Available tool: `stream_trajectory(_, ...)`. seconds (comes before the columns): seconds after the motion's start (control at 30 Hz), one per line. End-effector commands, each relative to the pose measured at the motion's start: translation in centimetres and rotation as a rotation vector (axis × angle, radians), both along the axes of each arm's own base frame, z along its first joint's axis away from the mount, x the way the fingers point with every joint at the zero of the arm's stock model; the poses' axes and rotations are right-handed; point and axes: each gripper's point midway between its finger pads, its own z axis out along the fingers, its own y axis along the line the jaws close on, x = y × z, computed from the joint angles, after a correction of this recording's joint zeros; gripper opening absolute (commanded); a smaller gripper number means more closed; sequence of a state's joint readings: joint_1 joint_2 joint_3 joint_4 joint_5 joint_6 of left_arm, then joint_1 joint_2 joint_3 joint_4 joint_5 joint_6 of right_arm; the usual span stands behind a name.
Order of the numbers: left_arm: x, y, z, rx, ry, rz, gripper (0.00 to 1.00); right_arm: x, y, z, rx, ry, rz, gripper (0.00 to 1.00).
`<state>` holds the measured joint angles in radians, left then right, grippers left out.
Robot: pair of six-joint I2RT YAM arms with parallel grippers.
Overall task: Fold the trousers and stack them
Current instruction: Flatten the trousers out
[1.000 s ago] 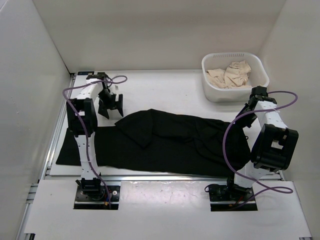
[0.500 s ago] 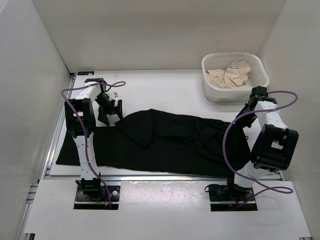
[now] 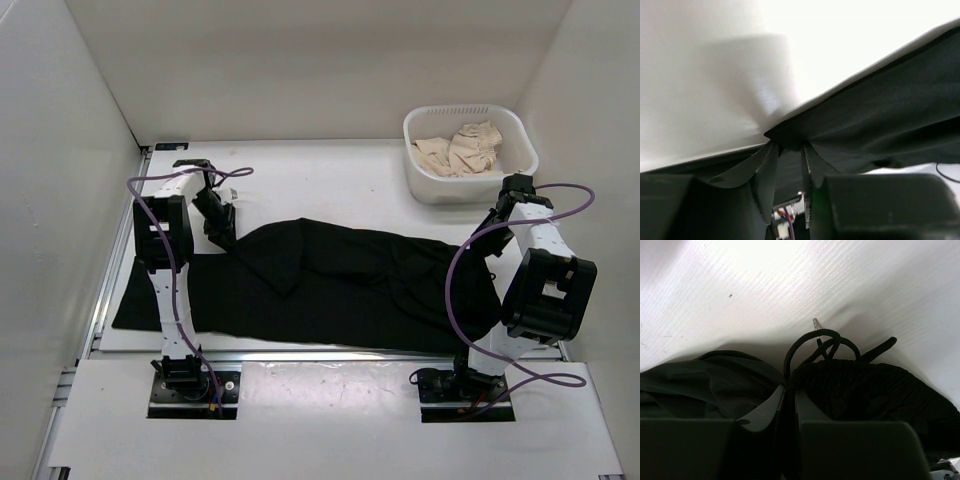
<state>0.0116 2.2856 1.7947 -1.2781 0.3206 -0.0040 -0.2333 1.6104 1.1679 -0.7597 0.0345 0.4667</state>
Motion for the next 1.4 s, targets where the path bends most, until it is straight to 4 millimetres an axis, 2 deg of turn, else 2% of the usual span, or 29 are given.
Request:
stream_trajectory(0.0, 3.3, 0.2, 2.1, 0.008, -0.150, -0.004, 0.34, -0.1, 0.1, 0.8, -0.010, -0.027, 0.006, 0.00)
stream_trajectory(0.1, 5.2, 0.4, 3.9, 0.018, -0.254, -0.004, 0.14, -0.1, 0.1, 0.8, -0.010, -0.027, 0.006, 0.00)
stream_trajectory(0.23, 7.1, 0.6, 6.0, 0.034, -0.377, -0.002, 0.14, -0.2, 0.1, 0.6, -0.010, -0.027, 0.006, 0.00)
stream_trajectory(0.27, 7.4, 1.0, 5.9, 0.054, -0.387, -0.001, 0.14, -0.2, 0.1, 0.6, -0.010, -0.027, 0.006, 0.00)
stream_trajectory(0.3, 8.1, 1.2, 7.1, 0.070, -0.425, 0.001, 0.14, -0.2, 0.1, 0.6, -0.010, -0.027, 0.006, 0.00)
stream_trajectory(0.4, 12.8, 3.4, 12.9, 0.197, -0.651, 0.030, 0.14, 0.1, 0.5, 0.4, 0.017, -0.034, 0.015, 0.00)
stream_trajectory(0.43, 14.7, 5.0, 16.2, 0.286, -0.760, 0.061, 0.14, 0.4, 0.6, 0.7, 0.023, -0.045, 0.018, 0.00)
stream_trajectory(0.47, 15.7, 5.7, 18.3, 0.326, -0.834, 0.084, 0.14, 0.4, 0.6, 0.7, 0.023, -0.045, 0.018, 0.00)
stream_trajectory(0.5, 16.9, 6.3, 22.3, 0.355, -0.962, 0.116, 0.14, 0.4, 0.6, 0.7, 0.020, -0.044, 0.027, 0.00)
stream_trajectory(0.57, 17.1, 6.8, 26.5, 0.382, -1.076, 0.149, 0.14, 0.4, 0.6, 0.7, 0.020, -0.044, 0.027, 0.00)
stream_trajectory(0.63, 15.5, 5.2, 30.1, 0.352, -1.154, 0.135, 0.14, -0.3, 0.8, 0.3, 0.024, -0.030, 0.027, 0.00)
stream_trajectory(0.67, 14.2, 4.5, 27.5, 0.348, -1.087, 0.108, 0.14, -0.2, 1.0, 0.1, 0.036, -0.037, 0.031, 0.00)
stream_trajectory(0.7, 12.9, 3.9, 26.1, 0.343, -1.048, 0.089, 0.14, -0.1, 1.2, -0.1, 0.045, -0.042, 0.034, 0.00)
stream_trajectory(0.73, 10.8, 3.5, 26.0, 0.338, -1.038, 0.077, 0.14, -0.4, 1.4, -0.4, 0.056, -0.034, 0.037, 0.00)
stream_trajectory(0.77, 9.1, 2.7, 23.8, 0.332, -0.976, 0.046, 0.14, -0.4, 1.6, -0.6, 0.064, -0.038, 0.040, 0.00)
stream_trajectory(0.8, 6.0, 2.9, 18.4, 0.341, -0.826, 0.014, 0.14, -0.6, 1.6, -1.0, 0.066, -0.032, 0.040, 0.00)
stream_trajectory(0.87, 2.1, 3.0, 15.6, 0.336, -0.730, -0.007, 0.14, -1.0, 2.1, -1.3, 0.094, -0.024, 0.036, 0.00)
stream_trajectory(0.9, -1.3, 3.1, 12.0, 0.329, -0.603, -0.033, 0.14, -1.1, 2.3, -1.5, 0.103, -0.024, 0.039, 0.00)
stream_trajectory(0.97, -4.8, 2.8, 10.4, 0.291, -0.517, -0.045, 0.24, -1.0, 2.5, -1.1, 0.108, -0.036, 0.042, 0.00)
stream_trajectory(1.0, -7.5, 2.2, 8.4, 0.247, -0.433, -0.061, 0.31, -1.0, 2.5, -1.1, 0.109, -0.036, 0.042, 0.00)
stream_trajectory(1.03, -9.6, 2.0, 7.8, 0.230, -0.365, -0.071, 0.43, -0.9, 2.5, -0.9, 0.106, -0.045, 0.043, 0.00)
stream_trajectory(1.07, -10.7, 2.1, 7.7, 0.230, -0.336, -0.075, 0.63, -1.2, 2.5, -0.9, 0.106, -0.035, 0.051, 0.00)
stream_trajectory(1.1, -11.6, 2.1, 7.4, 0.231, -0.304, -0.079, 0.69, -1.2, 2.3, -0.7, 0.092, -0.041, 0.047, 0.00)
stream_trajectory(1.13, -11.9, 2.4, 7.7, 0.233, -0.298, -0.069, 0.75, -1.4, 2.3, -0.8, 0.095, -0.032, 0.047, 0.00)
stream_trajectory(1.2, -10.2, 3.7, 9.4, 0.257, -0.364, -0.020, 0.87, -1.7, 2.2, -0.9, 0.086, -0.022, 0.052, 0.00)
stream_trajectory(1.23, -8.1, 4.5, 11.7, 0.283, -0.445, 0.007, 0.89, -1.7, 2.2, -0.9, 0.086, -0.021, 0.052, 0.00)
stream_trajectory(1.3, -4.9, 6.0, 14.3, 0.308, -0.559, 0.066, 0.90, -1.7, 2.2, -0.9, 0.086, -0.021, 0.052, 0.00)
stream_trajectory(1.33, -3.0, 7.8, 16.4, 0.339, -0.628, 0.124, 0.91, -1.7, 2.2, -0.6, 0.083, -0.030, 0.053, 0.00)
stream_trajectory(1.37, -2.0, 8.8, 16.8, 0.357, -0.648, 0.150, 0.91, -1.7, 2.2, -0.6, 0.083, -0.030, 0.053, 0.00)
